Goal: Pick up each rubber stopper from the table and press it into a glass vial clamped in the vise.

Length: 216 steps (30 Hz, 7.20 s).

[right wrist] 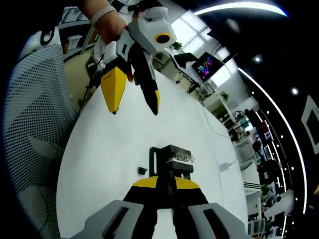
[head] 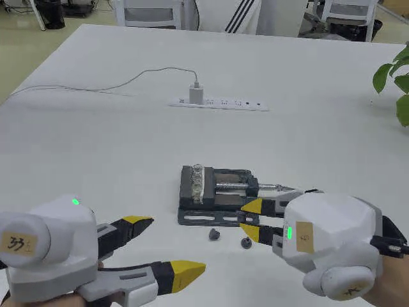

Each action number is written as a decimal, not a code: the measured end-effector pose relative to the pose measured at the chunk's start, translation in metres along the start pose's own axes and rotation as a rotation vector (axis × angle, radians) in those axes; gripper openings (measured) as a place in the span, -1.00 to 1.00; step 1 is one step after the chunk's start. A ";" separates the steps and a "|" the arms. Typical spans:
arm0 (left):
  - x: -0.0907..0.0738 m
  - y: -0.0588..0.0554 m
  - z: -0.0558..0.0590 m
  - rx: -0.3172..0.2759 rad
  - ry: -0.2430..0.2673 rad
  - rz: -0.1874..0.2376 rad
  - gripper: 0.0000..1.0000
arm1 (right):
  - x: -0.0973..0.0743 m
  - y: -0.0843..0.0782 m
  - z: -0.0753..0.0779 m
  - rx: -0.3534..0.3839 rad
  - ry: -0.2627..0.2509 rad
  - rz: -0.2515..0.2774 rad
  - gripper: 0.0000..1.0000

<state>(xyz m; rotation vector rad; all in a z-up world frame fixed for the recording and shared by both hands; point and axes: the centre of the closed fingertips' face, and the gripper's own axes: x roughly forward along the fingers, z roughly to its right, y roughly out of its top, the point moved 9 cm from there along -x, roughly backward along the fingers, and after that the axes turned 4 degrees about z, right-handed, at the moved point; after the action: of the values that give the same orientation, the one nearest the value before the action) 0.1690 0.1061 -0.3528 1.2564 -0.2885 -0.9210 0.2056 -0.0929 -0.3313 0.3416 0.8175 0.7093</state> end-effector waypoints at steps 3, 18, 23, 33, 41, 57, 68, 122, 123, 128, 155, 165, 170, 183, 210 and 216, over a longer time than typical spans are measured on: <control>0.008 0.008 0.002 -0.029 -0.027 0.022 0.25 | -0.007 0.004 0.001 -0.041 -0.037 0.004 -0.87; 0.028 0.024 0.015 -0.145 -0.159 0.070 -0.45 | -0.018 0.020 -0.002 -0.133 -0.111 0.037 -0.89; 0.036 0.026 0.022 -0.149 -0.195 0.068 -0.59 | -0.018 0.023 -0.003 -0.149 -0.117 0.040 -0.89; 0.050 0.030 0.027 -0.188 -0.244 0.072 -0.78 | -0.019 0.028 -0.004 -0.159 -0.117 0.050 -0.89; 0.052 0.031 0.030 -0.215 -0.258 0.074 -0.87 | -0.021 0.028 -0.005 -0.156 -0.116 0.058 -0.89; 0.047 0.027 0.031 -0.242 -0.260 0.057 -0.91 | -0.021 0.032 -0.008 -0.158 -0.104 0.070 -0.89; 0.044 0.027 0.026 -0.233 -0.243 0.062 -0.92 | -0.017 0.031 -0.008 -0.061 -0.083 0.088 -0.55; 0.047 0.001 0.046 0.632 -0.399 -0.319 -0.91 | -0.008 0.012 -0.031 0.371 0.466 0.128 -0.54; 0.047 0.001 0.046 0.634 -0.401 -0.323 -0.91 | -0.008 0.012 -0.032 0.367 0.470 0.129 -0.55; 0.049 0.000 0.049 0.642 -0.411 -0.323 -0.91 | -0.007 0.013 -0.033 0.360 0.477 0.133 -0.58; 0.052 -0.001 0.054 0.640 -0.427 -0.344 -0.92 | -0.008 0.012 -0.029 0.317 0.498 0.098 -0.82; 0.054 0.000 0.055 0.635 -0.427 -0.362 -0.92 | -0.007 0.016 -0.028 0.282 0.517 0.079 -0.82; 0.056 0.000 0.055 0.639 -0.428 -0.372 -0.92 | -0.006 0.017 -0.027 0.247 0.526 0.056 -0.82; 0.053 0.001 0.053 0.644 -0.424 -0.365 -0.91 | -0.005 0.019 -0.026 0.217 0.532 0.044 -0.84; 0.039 -0.009 0.031 0.425 -0.235 -0.187 0.03 | 0.000 0.012 -0.021 0.246 0.575 0.012 -0.86; 0.032 -0.009 0.020 0.386 -0.144 -0.138 0.41 | 0.001 0.010 -0.020 0.237 0.586 0.001 -0.86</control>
<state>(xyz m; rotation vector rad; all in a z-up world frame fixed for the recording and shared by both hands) 0.1723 0.0690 -0.3631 1.5813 -0.5166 -1.1115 0.1867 -0.0849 -0.3398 0.3503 1.4650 0.7231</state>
